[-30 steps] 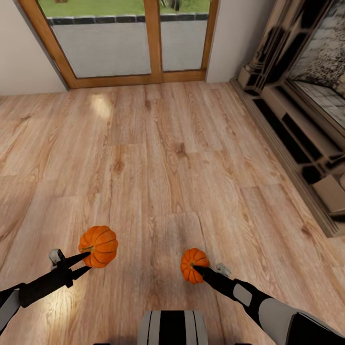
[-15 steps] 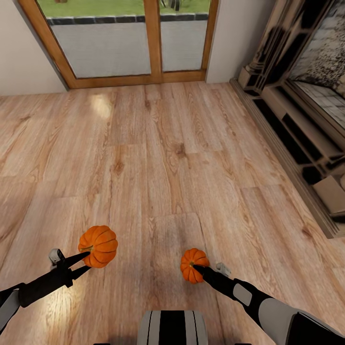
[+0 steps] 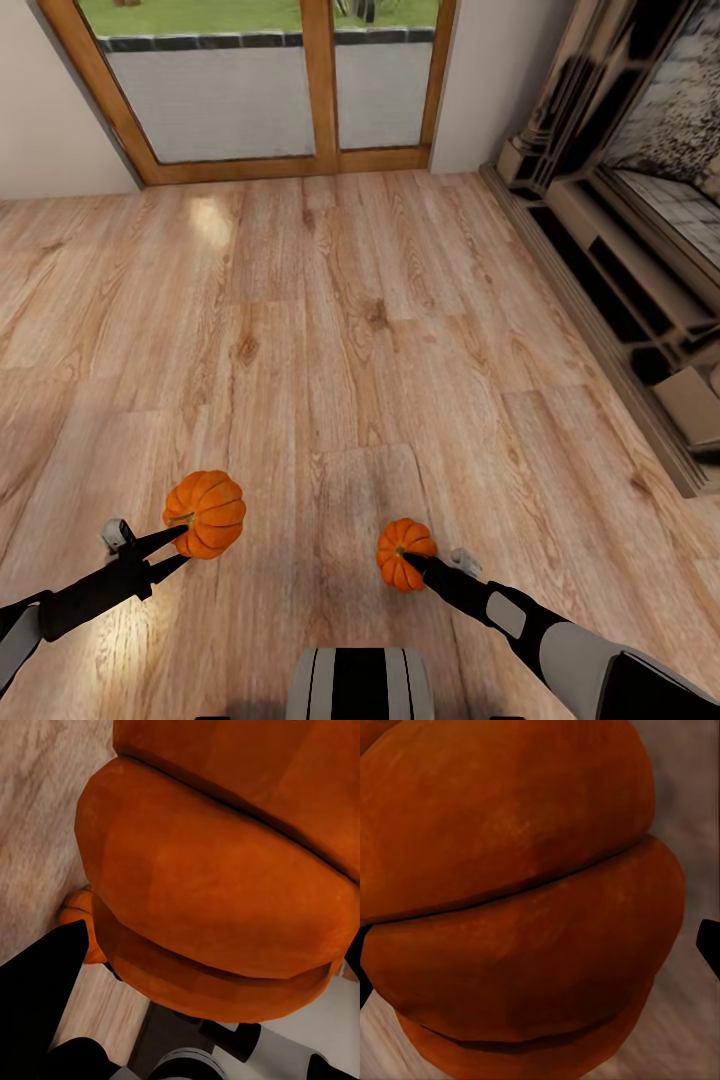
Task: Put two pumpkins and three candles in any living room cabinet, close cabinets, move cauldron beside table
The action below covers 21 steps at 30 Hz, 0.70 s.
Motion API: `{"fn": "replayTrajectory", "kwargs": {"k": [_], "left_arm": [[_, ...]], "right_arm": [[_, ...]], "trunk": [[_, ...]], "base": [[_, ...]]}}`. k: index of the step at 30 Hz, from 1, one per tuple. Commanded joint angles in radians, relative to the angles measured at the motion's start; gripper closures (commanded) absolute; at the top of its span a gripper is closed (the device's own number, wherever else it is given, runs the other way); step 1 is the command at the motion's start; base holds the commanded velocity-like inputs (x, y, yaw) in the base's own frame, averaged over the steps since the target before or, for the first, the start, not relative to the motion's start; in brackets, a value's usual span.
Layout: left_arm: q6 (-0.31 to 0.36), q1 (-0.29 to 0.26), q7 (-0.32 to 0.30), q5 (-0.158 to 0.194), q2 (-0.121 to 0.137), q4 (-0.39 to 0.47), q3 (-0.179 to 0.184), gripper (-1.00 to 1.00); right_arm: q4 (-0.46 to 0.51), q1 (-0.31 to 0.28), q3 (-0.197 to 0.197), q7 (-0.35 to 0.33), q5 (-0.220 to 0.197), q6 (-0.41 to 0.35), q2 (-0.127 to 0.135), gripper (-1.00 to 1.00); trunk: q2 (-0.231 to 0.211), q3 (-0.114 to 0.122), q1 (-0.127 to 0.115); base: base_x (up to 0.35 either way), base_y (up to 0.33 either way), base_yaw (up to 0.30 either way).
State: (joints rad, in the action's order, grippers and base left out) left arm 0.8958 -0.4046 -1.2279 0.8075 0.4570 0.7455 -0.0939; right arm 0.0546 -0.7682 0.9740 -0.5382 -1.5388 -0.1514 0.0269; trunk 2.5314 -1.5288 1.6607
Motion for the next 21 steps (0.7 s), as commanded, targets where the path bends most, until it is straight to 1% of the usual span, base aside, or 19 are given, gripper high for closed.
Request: {"fn": "replayTrajectory", "kwargs": {"k": [1,9,19,21], "left_arm": [[0.007,0.000,0.001,0.004,0.000,0.000,0.000,1.00],[0.006,0.000,0.001,0.004,-0.001,0.000,0.000,1.00],[0.006,0.000,0.001,0.004,-0.001,0.000,0.000,1.00],[0.006,0.000,0.001,0.004,-0.001,0.000,0.001,1.00]], "right_arm": [[-0.003,0.000,0.011,0.032,-0.007,-0.004,0.001,-1.00],[-0.004,0.000,0.012,0.033,-0.006,0.014,0.001,-1.00],[-0.004,0.000,0.012,0.034,-0.006,0.016,0.001,-1.00],[-0.004,0.000,0.012,0.034,-0.006,0.016,0.001,-1.00]], "trunk": [[0.000,-0.001,0.000],[0.000,-0.001,0.000],[0.000,-0.001,0.000],[0.000,0.007,-0.001]], "base": [[0.000,0.000,0.000],[0.000,0.000,0.000],[0.000,0.000,0.000],[0.000,0.000,0.000]]}}
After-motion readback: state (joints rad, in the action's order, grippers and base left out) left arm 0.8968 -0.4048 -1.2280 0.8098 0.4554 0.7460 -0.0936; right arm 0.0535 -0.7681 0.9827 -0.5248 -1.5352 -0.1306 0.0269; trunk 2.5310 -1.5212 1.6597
